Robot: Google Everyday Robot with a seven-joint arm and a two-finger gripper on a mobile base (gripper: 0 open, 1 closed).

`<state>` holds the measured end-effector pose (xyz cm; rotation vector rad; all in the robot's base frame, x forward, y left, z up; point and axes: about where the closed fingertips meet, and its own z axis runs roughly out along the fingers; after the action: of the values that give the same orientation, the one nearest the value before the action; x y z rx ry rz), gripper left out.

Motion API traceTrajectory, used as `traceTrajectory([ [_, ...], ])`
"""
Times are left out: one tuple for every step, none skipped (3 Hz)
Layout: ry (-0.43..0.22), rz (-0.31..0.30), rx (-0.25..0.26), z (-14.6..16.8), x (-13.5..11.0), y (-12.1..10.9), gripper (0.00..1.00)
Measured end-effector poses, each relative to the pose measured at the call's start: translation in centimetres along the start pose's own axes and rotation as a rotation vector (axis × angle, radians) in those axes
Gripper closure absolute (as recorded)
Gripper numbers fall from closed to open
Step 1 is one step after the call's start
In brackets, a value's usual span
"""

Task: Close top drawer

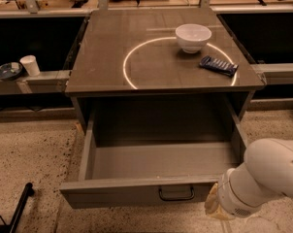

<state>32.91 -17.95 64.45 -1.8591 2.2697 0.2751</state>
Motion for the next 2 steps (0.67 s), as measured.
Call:
traceTrajectory([
  [-0.033, -0.002, 0.057, 1.73, 0.56, -1.04, 1.0],
  [-0.026, -0.008, 0.064, 1.99, 0.85, -1.24, 1.0],
])
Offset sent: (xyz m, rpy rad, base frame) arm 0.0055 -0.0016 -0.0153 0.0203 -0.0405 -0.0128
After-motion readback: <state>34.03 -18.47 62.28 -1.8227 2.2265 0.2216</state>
